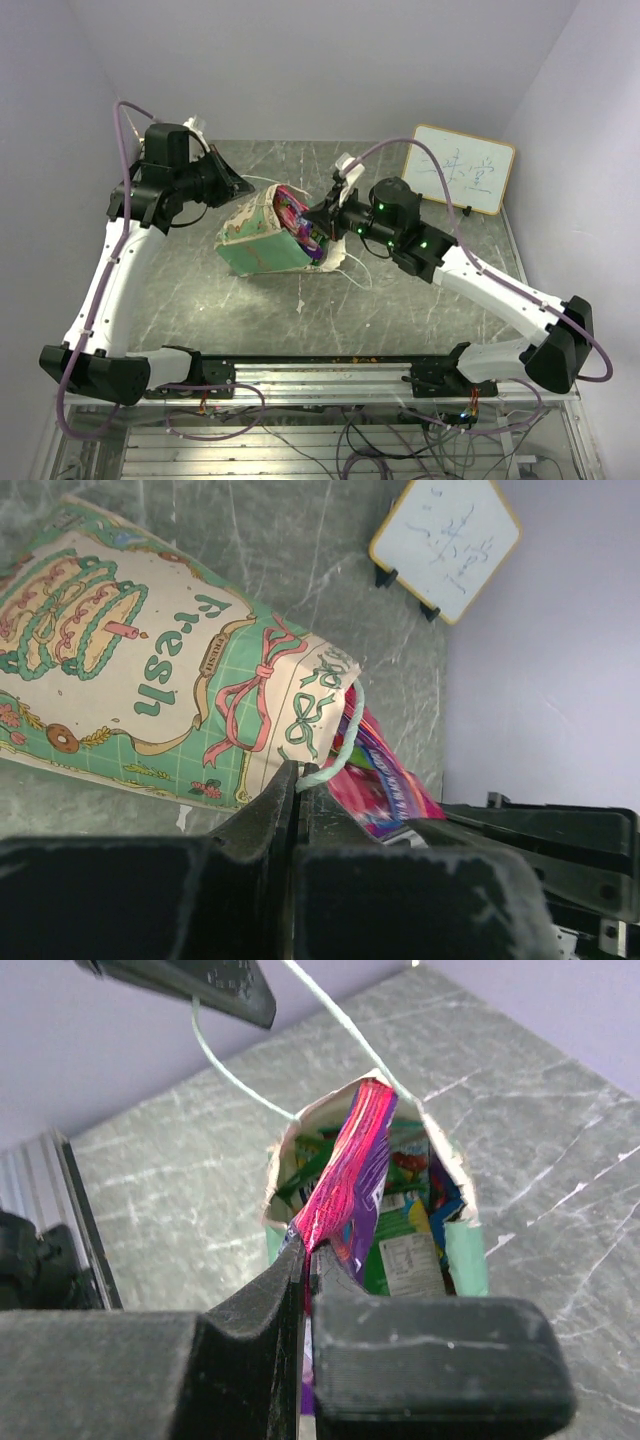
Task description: Take the snacks out of the paper bag
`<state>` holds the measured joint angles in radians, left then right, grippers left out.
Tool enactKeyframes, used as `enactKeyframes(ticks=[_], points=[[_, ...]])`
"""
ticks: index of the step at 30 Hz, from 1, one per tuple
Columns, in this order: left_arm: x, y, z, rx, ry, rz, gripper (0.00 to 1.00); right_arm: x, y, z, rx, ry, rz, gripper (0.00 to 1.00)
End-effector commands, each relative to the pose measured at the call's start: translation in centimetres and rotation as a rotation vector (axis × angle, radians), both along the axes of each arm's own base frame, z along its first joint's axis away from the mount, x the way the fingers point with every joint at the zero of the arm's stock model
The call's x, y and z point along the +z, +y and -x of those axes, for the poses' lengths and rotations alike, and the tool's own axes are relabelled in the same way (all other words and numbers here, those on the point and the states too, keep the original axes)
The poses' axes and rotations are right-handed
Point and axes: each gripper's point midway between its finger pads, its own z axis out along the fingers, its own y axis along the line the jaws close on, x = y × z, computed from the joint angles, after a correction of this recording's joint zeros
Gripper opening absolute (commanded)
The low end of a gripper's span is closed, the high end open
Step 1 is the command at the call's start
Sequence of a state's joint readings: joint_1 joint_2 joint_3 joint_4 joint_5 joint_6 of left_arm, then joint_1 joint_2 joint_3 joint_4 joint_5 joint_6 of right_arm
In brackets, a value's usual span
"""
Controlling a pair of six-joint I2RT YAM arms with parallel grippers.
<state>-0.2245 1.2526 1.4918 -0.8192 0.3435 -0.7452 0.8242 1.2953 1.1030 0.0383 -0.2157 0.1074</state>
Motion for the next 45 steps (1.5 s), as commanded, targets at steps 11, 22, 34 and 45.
enactKeyframes(ticks=[11, 22, 34, 45], points=[[2.3, 5.1, -2.0, 0.139, -0.059, -0.022, 0.07, 9.4, -6.6, -0.8, -0.290, -0.032, -0.009, 0.00], [2.3, 5.8, -2.9, 0.124, -0.055, -0.027, 0.07, 4.5, -22.5, -1.7, -0.859, -0.123, 0.383, 0.00], [3.2, 4.6, -3.1, 0.067, -0.046, 0.027, 0.07, -9.9, -32.3, -7.1, -1.118, -0.044, 1.090, 0.00], [2.6, 3.8, -1.5, 0.017, -0.016, 0.059, 0.07, -18.4, -13.2, -9.1, -0.531, 0.498, 0.472, 0.43]])
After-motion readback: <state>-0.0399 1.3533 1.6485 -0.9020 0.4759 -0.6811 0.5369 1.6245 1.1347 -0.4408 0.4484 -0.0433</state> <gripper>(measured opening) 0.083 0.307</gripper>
